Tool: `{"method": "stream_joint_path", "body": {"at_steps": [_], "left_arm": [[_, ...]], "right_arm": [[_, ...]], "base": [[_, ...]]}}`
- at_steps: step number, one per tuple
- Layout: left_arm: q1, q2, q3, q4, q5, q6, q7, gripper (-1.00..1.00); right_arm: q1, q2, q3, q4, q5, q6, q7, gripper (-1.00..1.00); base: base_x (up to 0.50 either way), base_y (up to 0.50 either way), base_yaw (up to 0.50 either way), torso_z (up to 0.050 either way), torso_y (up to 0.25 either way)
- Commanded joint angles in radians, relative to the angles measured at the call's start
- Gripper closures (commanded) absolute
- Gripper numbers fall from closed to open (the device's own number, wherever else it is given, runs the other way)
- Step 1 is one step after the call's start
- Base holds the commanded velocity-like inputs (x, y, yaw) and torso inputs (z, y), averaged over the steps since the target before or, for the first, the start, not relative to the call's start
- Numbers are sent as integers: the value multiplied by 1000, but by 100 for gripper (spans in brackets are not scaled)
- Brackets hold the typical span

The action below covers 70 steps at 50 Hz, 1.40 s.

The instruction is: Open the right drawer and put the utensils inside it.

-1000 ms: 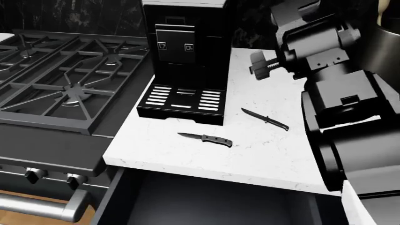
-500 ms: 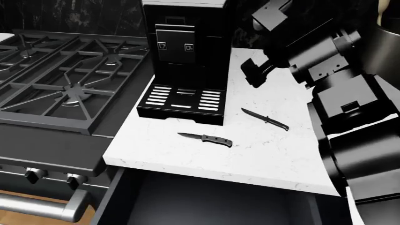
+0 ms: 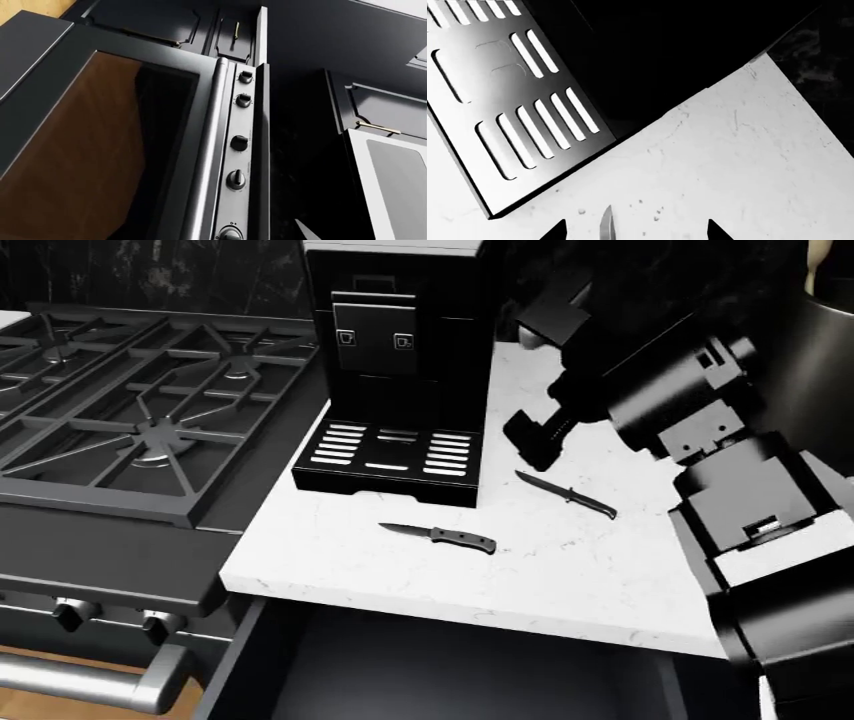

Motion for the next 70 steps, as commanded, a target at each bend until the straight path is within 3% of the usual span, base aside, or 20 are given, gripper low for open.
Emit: {"method": "stream_joint_path", "body": {"at_steps": [1, 6, 7, 23, 41, 53, 57, 62, 63, 70], "left_arm": [[0, 0, 2, 0, -2, 0, 0, -100], [0, 0, 2, 0, -2, 0, 0, -100], [-34, -3, 81, 0, -28, 7, -20, -100], [-44, -1, 88, 0, -28, 20, -28, -100], [-45, -1, 97, 0, -27, 23, -18, -100], [-53, -2, 112, 0, -27, 30, -15, -100], [-58, 0, 117, 0, -26, 32, -18, -100], [-59, 0, 118, 0, -27, 31, -21, -100], [-63, 1, 122, 0, -25, 38, -22, -100], [-66, 1, 129, 0, -28, 40, -25, -100]], "right_arm": [[-76, 109, -78, -360, -6, 201, -101, -100], [-87, 135, -105, -428, -11, 235, -118, -100], [-92, 142, -111, -451, -12, 244, -121, -100], [-114, 237, -261, -743, -25, 381, -212, -100], [-88, 328, -454, -927, -46, 507, -291, -100], [-89, 336, -422, -941, -28, 497, -296, -100], [-94, 317, -329, -942, 17, 515, -317, -100], [-92, 312, -319, -936, 22, 514, -316, -100], [-77, 279, -243, -907, 39, 523, -315, -100], [-84, 252, -234, -858, 33, 488, -291, -100]], "base": [[0, 0, 0, 0, 0], [0, 0, 0, 0, 0], [0, 0, 0, 0, 0], [0, 0, 0, 0, 0], [0, 0, 0, 0, 0], [0, 0, 0, 0, 0], [0, 0, 0, 0, 0], [0, 0, 0, 0, 0], [0, 0, 0, 0, 0], [0, 0, 0, 0, 0]]}}
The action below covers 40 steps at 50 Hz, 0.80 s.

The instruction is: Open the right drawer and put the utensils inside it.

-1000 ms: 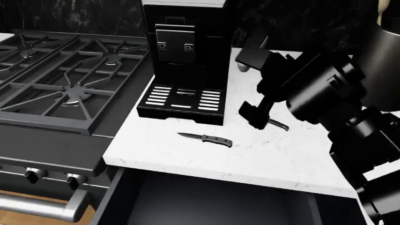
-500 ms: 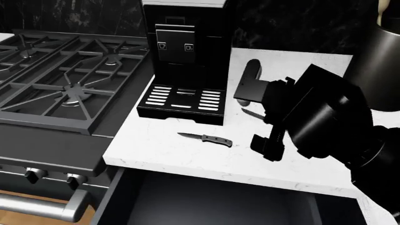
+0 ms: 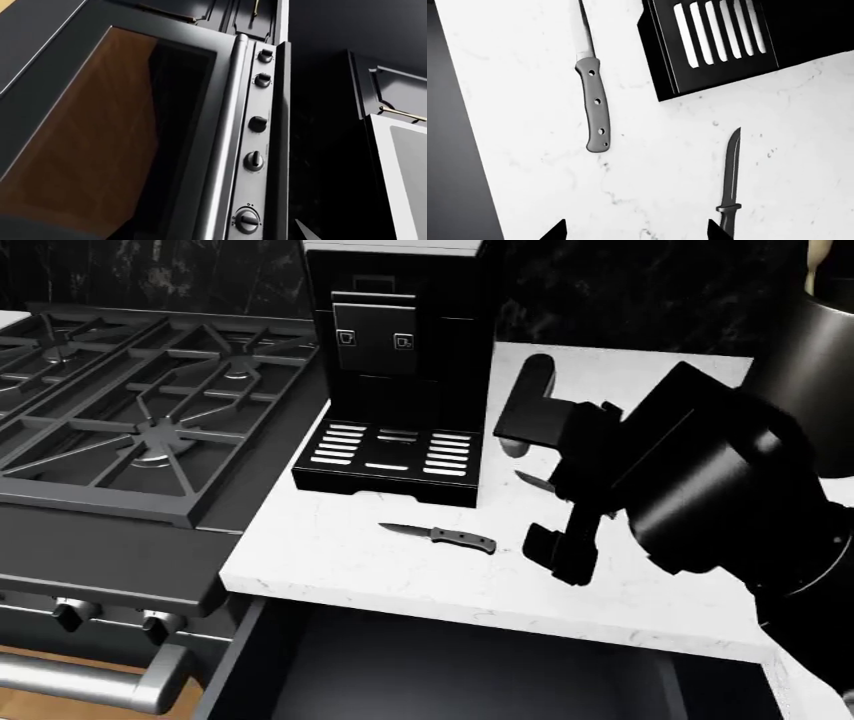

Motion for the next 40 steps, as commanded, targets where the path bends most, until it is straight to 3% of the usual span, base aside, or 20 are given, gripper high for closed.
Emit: {"method": "stream_joint_path", "body": {"at_steps": [1, 11, 24, 40], "left_arm": [[-4, 1, 7, 0, -2, 5, -2, -100], [-10, 2, 13, 0, 0, 11, -4, -100], [-15, 3, 18, 0, 0, 11, -7, -100], [-18, 5, 29, 0, -1, 24, -8, -100]], "right_arm": [[-1, -37, 60, 43, 16, -14, 12, -100], [-46, -68, 121, 30, 37, -59, 38, -100], [-107, -94, 98, 68, 38, -126, 65, -100], [-124, -159, 133, 286, 43, -270, 108, -100]], "base": [[0, 0, 0, 0, 0], [0, 0, 0, 0, 0], [0, 0, 0, 0, 0], [0, 0, 0, 0, 0]]}}
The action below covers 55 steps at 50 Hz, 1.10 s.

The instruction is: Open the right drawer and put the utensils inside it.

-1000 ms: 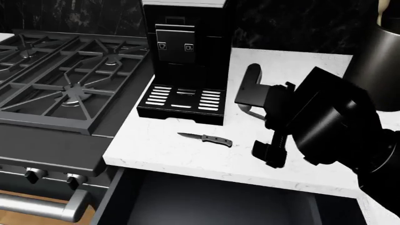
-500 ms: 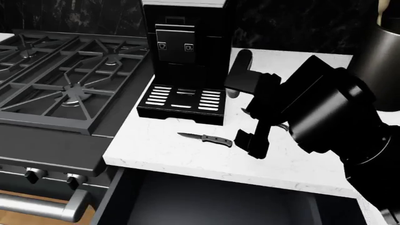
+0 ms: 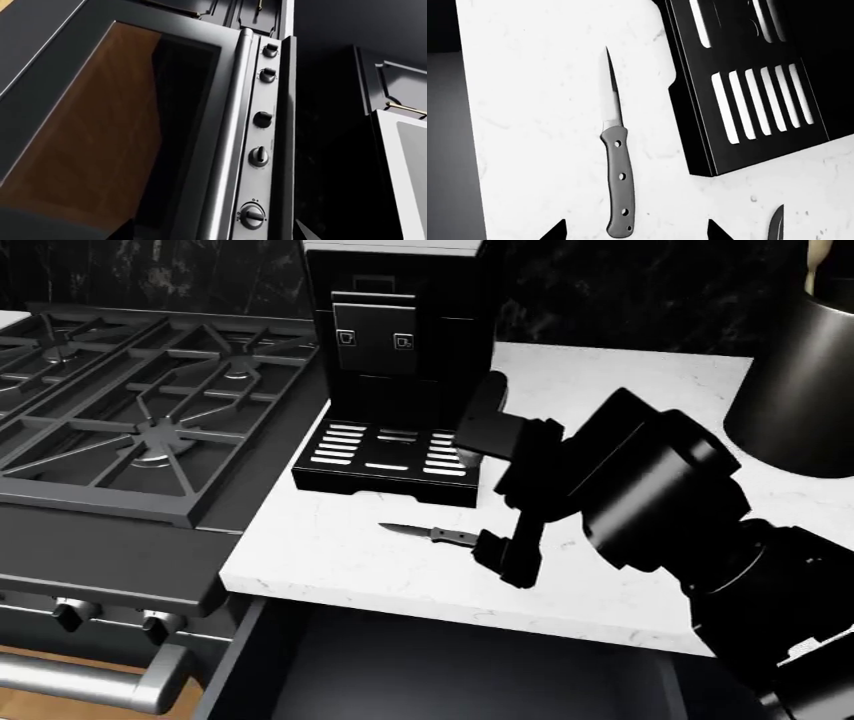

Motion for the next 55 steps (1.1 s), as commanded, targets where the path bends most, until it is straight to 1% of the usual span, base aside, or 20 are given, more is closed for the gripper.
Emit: {"method": "stream_joint_path", "body": {"at_steps": [1, 9, 27, 55], "left_arm": [[-5, 2, 9, 0, 0, 10, -4, -100], [-7, 2, 11, 0, -1, 13, -5, -100], [-12, 1, 21, 0, 0, 14, -3, -100], [-14, 1, 42, 0, 2, 22, 15, -100]], "right_arm": [[-19, -43, 28, 130, 10, -93, 26, -100], [-35, -73, 29, 216, 13, -154, 40, -100], [-87, -81, -10, 201, 21, -177, 36, -100], [-148, -97, -41, 368, 25, -300, 45, -100]], "base": [[0, 0, 0, 0, 0], [0, 0, 0, 0, 0], [0, 0, 0, 0, 0], [1, 2, 3, 0, 0]]}}
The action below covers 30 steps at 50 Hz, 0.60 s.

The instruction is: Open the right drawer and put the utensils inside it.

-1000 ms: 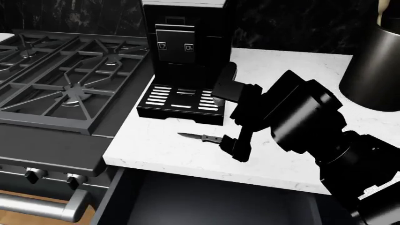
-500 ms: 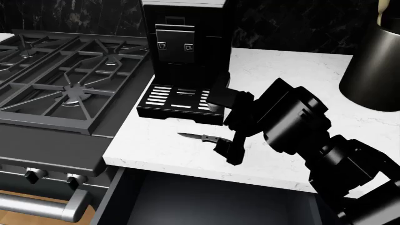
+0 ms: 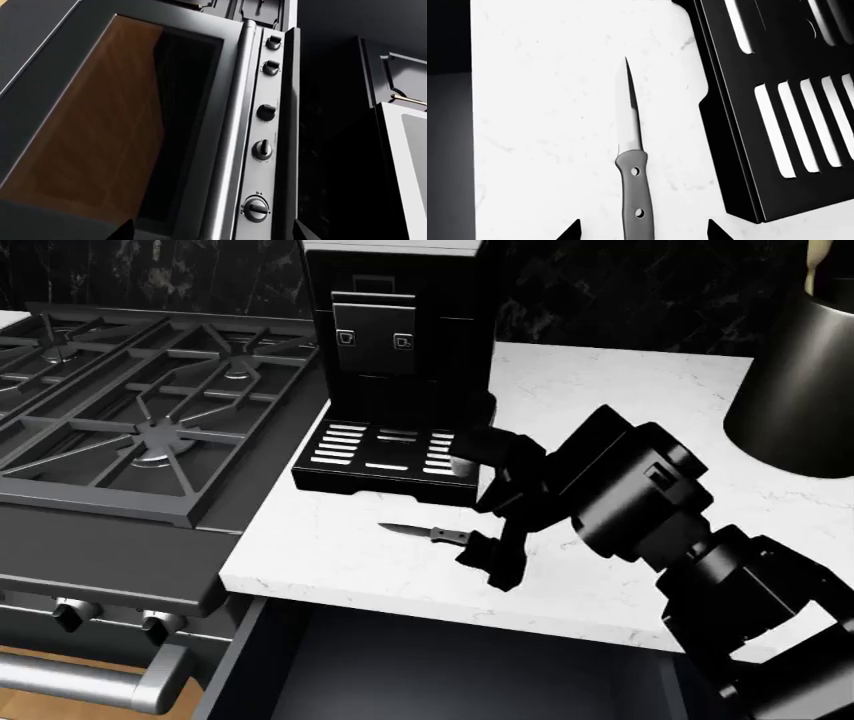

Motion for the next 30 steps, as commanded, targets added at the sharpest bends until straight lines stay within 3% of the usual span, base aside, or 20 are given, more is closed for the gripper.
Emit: {"method": "stream_joint_path", "body": {"at_steps": [1, 12, 13, 30], "left_arm": [[-3, -1, 12, 0, 1, 4, 8, -100], [-3, -3, 16, 0, 1, -2, 16, -100], [-3, -3, 17, 0, 1, -3, 17, -100], [-6, -2, 38, 0, 2, -3, 39, -100]], "right_arm": [[-111, -30, -76, 93, -35, -62, 77, -100], [-124, -30, -86, 107, -40, -83, 87, -100], [-124, -30, -85, 107, -39, -83, 87, 100], [-134, -25, -93, 90, -47, -99, 110, 100]], "base": [[-1, 3, 5, 0, 0], [2, 3, 5, 0, 0], [11, 6, 6, 0, 0], [3, 4, 7, 0, 0]]}}
